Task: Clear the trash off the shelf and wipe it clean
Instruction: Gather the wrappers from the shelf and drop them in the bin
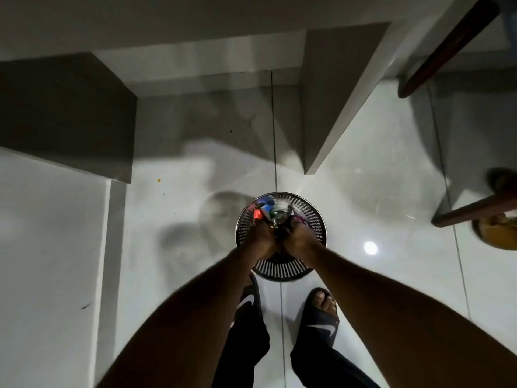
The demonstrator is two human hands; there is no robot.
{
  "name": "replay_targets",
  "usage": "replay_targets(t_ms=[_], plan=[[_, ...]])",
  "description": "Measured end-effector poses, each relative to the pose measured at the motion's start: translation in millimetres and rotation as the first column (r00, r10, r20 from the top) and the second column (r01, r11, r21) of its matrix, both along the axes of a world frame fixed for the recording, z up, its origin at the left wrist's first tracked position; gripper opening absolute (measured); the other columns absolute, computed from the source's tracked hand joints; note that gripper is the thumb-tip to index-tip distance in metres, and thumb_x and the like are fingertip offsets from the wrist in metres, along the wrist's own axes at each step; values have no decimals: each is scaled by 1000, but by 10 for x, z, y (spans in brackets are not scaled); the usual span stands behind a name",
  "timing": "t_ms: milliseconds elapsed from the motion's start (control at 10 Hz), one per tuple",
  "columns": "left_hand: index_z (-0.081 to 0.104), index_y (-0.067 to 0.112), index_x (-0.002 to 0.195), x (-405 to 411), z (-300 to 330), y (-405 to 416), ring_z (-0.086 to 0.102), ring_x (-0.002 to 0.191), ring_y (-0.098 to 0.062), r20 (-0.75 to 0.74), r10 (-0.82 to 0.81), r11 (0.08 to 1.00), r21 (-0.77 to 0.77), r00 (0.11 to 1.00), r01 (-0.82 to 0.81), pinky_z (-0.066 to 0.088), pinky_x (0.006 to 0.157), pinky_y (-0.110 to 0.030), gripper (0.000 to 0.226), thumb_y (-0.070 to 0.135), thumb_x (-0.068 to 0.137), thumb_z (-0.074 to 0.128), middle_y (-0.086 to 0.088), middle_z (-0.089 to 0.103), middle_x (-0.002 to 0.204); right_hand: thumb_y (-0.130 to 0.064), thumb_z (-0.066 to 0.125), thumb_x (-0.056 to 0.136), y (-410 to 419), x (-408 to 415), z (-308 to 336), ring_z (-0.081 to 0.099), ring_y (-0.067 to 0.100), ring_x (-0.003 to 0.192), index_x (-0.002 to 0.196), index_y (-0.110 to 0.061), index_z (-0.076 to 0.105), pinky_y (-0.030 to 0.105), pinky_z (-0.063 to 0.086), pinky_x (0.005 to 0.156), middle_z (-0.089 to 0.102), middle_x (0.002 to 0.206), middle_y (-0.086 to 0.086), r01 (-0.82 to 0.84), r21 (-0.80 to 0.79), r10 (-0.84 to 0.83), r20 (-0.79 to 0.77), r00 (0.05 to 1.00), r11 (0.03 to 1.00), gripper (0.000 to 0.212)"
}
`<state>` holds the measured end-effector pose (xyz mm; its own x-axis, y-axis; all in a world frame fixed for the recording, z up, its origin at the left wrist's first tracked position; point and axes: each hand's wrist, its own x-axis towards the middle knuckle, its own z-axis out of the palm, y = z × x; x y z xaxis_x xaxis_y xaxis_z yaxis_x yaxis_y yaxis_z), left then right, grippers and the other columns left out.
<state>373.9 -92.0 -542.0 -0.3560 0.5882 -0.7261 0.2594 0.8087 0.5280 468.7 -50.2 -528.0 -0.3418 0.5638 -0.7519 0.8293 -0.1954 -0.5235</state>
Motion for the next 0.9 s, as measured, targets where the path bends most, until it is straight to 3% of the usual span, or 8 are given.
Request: replay_targets(t_ms=[100, 200, 300, 500, 600, 700, 800, 900], plan=[[56, 2, 130, -201, 449, -192, 64, 113, -35, -263, -509, 861, -140, 820, 490, 54, 99, -42, 39, 6, 91, 60, -21, 66, 126, -19, 57, 95, -87, 115, 305, 59, 32, 119, 135, -10, 52, 24, 49, 91, 63, 129, 17, 30, 74, -32, 30, 999, 997, 41], [56, 10, 129, -218, 1043, -307, 67, 110, -27, -203, -389, 917, 7, 898, 399, 57, 87, -31, 41, 1, 89, 59, -12, 69, 121, -13, 59, 93, -163, 219, 880, 67, 20, 99, 131, -14, 55, 0, 41, 63, 70, 116, 9, 40, 144, -28, -89, 996, 989, 38], [49, 11, 135, -175, 1867, -413, 69, 106, -27, -326, -484, 824, 144, 812, 548, 52, 79, -23, 48, 0, 88, 54, -13, 70, 120, 0, 62, 85, -202, 314, 1723, 70, 20, 98, 129, -14, 58, -6, 37, 70, 72, 113, 6, 17, 307, 36, -169, 985, 952, 46], [57, 4, 133, -73, 3817, -457, 65, 117, -27, -580, -590, 545, 227, 561, 807, 54, 101, -34, 49, 4, 84, 64, -15, 67, 130, -6, 54, 83, -234, 401, 3728, 67, 11, 99, 119, -16, 66, 14, 48, 86, 71, 112, -1, -12, 492, 171, -280, 945, 871, 40], [68, -1, 115, -133, 4624, -340, 70, 104, -31, -662, -586, 449, 214, 466, 868, 59, 95, -39, 38, 5, 78, 71, -18, 73, 113, -2, 57, 87, -178, 409, 4432, 65, 27, 112, 121, -7, 67, 21, 44, 94, 70, 119, 11, -42, 602, 181, -172, 968, 798, 36], [74, -1, 100, -292, 5249, -90, 75, 84, -29, -795, -465, 379, 220, 391, 899, 64, 75, -33, 35, 0, 66, 81, -16, 77, 94, 0, 63, 83, 67, 349, 5038, 68, 28, 106, 116, -9, 71, 30, 52, 91, 73, 115, 12, -13, 728, 193, -165, 967, 686, 35], [76, -2, 95, -547, 5685, 320, 76, 77, -29, -889, -273, 368, 257, 368, 893, 61, 71, -30, 39, -3, 58, 84, -16, 78, 88, -7, 69, 79, 544, 205, 5487, 72, 26, 96, 110, -11, 73, 31, 55, 87, 76, 106, 10, 17, 838, 213, -158, 964, 546, 31], [70, -7, 107, -926, 5915, 841, 72, 90, -38, -898, -252, 462, 216, 361, 860, 61, 82, -41, 30, -4, 77, 69, -23, 74, 100, -12, 59, 85, 1125, -42, 5776, 68, 26, 106, 120, -13, 68, 32, 51, 96, 72, 117, 9, 44, 853, 140, -136, 981, 520, 36]])
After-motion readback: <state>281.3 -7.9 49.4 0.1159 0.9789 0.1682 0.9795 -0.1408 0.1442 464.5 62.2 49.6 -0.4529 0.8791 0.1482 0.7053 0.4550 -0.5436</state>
